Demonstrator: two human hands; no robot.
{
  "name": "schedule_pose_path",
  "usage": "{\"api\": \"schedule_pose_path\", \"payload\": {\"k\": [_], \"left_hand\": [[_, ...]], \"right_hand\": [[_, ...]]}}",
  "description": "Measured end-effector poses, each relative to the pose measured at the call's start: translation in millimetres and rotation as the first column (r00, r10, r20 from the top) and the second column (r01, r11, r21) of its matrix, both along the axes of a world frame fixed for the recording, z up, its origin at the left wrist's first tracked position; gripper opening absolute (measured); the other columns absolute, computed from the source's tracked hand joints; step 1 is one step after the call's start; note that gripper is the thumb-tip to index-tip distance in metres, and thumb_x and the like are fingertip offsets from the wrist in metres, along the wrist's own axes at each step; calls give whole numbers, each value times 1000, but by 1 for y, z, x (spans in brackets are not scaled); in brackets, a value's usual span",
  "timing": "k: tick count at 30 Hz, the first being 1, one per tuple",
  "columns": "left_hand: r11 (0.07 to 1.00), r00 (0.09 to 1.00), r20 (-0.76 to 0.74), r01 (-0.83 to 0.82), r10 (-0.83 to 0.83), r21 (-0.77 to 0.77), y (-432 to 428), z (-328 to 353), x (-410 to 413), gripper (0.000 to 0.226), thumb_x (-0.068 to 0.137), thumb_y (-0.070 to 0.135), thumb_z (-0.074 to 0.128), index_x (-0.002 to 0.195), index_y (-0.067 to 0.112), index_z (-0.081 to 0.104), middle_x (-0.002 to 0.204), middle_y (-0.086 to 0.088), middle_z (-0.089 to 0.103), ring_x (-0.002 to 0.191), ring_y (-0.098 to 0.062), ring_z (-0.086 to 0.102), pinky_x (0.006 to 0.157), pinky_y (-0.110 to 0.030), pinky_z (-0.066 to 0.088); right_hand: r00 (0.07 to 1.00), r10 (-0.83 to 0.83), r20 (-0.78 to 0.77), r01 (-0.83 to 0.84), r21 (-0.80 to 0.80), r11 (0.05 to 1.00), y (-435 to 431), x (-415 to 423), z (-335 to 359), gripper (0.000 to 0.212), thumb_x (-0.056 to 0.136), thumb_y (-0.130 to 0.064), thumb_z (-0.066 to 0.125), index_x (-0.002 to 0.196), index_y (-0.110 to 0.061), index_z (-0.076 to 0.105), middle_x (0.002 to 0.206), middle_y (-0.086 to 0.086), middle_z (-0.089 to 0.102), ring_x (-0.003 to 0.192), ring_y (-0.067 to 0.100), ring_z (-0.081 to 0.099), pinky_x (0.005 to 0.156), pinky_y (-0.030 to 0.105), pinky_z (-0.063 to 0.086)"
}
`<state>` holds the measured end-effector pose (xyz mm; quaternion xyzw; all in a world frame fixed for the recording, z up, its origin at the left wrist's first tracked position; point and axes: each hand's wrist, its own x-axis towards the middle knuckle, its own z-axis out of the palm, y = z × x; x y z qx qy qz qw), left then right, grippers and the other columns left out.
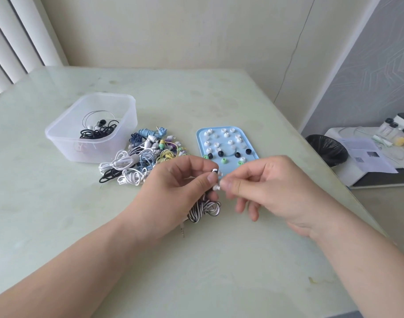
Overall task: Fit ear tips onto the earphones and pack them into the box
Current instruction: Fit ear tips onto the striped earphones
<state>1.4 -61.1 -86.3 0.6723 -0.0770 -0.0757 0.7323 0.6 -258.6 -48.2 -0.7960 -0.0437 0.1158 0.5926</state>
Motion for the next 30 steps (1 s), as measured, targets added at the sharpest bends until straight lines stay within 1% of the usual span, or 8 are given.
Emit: {"api": "schedule_pose_path", "payload": {"k": [4,6,12,18,20,22,25,30], "left_hand": [[999,1000,-23,16,-17,-48,0,-2,1,11,95,5,68,105,0,70,82,-10,70,70,-19,68,62,-26,56],[998,999,-24,19,-20,-59,-2,-2,2,12,94,5,68,104,0,70,83,-10,70,70,-18,67,63,-26,57],[992,998,-53,10,-17,-125,0,-2,4,28,85,15,70,111,3,70,84,-11,71,72,-23,66,67,-30,59],[987,996,-81,6,-20,-161,0,-4,5,18,95,3,63,111,-1,70,85,-11,71,72,-22,66,67,-27,58],[986,996,-89,2,-17,-164,0,-4,4,19,96,3,62,113,0,70,86,-10,71,73,-22,66,68,-27,58],[985,995,-93,5,-21,-172,0,-4,4,20,98,2,61,116,1,69,87,-10,72,73,-22,66,69,-26,58],[985,996,-88,5,-20,-171,1,-2,3,19,98,2,61,115,-1,69,88,-11,72,73,-22,67,68,-25,58],[988,999,-53,-5,-3,-152,1,-2,3,19,93,6,66,111,-1,69,92,-13,73,74,-23,69,69,-28,59]], "right_hand": [[926,-315,208,343,-114,932,-28,24,-4,8,92,-24,75,86,-21,78,72,-1,74,55,9,62,49,26,44],[884,-357,300,427,-210,880,-37,38,-15,8,92,-23,74,86,-26,77,75,-7,73,58,0,59,55,16,45],[922,-251,296,348,-343,872,-39,55,-31,7,88,-23,79,81,-24,80,73,-5,74,53,-2,54,52,10,43],[924,-161,347,315,-451,835,-41,52,-29,14,89,-17,77,77,-24,77,76,-9,72,60,2,59,54,7,42],[894,-171,414,345,-393,852,-39,47,-24,13,91,-15,74,81,-23,77,74,-6,70,55,2,54,54,8,41],[889,-201,411,313,-227,922,-32,39,-16,11,92,-13,74,86,-21,77,71,-5,71,56,2,55,55,13,45],[963,-148,226,131,88,987,-13,20,-9,9,90,-4,74,93,-12,78,71,2,72,61,15,66,58,26,53],[995,-24,94,3,220,975,2,8,-18,15,87,7,72,94,-5,76,77,12,72,69,24,69,65,29,57]]}}
